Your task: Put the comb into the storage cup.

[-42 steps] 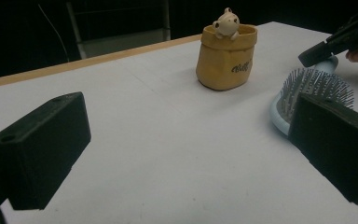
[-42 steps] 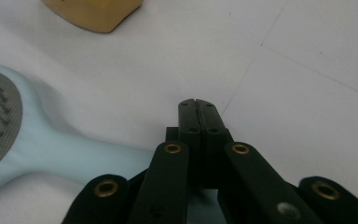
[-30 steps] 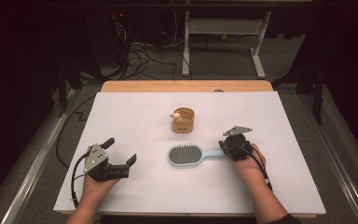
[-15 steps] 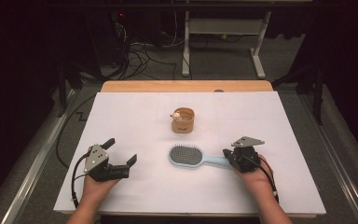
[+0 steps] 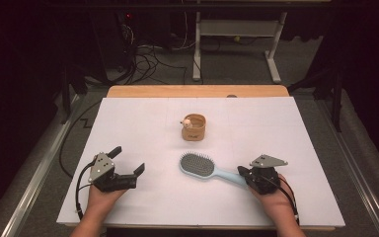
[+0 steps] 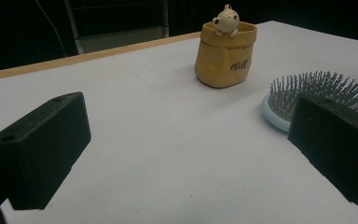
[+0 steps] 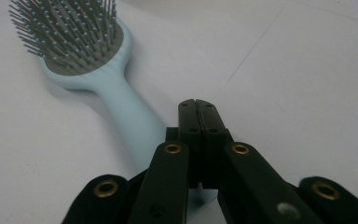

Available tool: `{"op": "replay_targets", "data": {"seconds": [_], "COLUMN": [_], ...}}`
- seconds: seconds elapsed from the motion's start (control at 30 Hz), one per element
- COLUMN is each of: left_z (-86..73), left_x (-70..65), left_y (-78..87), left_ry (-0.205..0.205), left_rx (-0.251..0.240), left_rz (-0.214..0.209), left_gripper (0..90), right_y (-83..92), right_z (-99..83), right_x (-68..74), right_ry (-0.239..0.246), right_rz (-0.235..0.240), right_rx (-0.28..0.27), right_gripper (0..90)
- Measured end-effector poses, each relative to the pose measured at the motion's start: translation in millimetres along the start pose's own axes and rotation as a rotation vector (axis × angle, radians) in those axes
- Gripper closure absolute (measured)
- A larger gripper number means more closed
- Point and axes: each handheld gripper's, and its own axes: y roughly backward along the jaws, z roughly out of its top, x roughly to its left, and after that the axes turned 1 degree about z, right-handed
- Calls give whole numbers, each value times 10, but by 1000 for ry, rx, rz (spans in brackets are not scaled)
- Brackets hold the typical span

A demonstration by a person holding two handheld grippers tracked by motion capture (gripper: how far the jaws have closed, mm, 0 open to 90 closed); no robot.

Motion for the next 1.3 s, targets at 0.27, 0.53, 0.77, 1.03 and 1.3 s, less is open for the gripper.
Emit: {"op": "replay_targets", "data": {"seconds": [0.27, 0.53, 0.77, 1.03, 1.3], "left_z": [-2, -3, -5, -11, -14], "left_x": [-2, -2, 2, 2, 3], "left_y": [0, 5, 3, -3, -13], "left_ry": [2, 0, 6, 7, 6], "left_rx": [0, 1, 8, 15, 26], "left_rz": [-8, -9, -15, -24, -39], "left_gripper": [0, 0, 0, 0, 0], "right_y": [51, 5, -11, -18, 58], "right_z": [-26, -56, -75, -92, -77], "right_x": [63, -46, 18, 103, 54], "right_ry": [-2, -29, -7, 26, -4], "right_rz": [27, 31, 54, 70, 45], "right_rx": [-25, -7, 20, 35, -51], "right_gripper": [900, 900, 900, 900, 900]}}
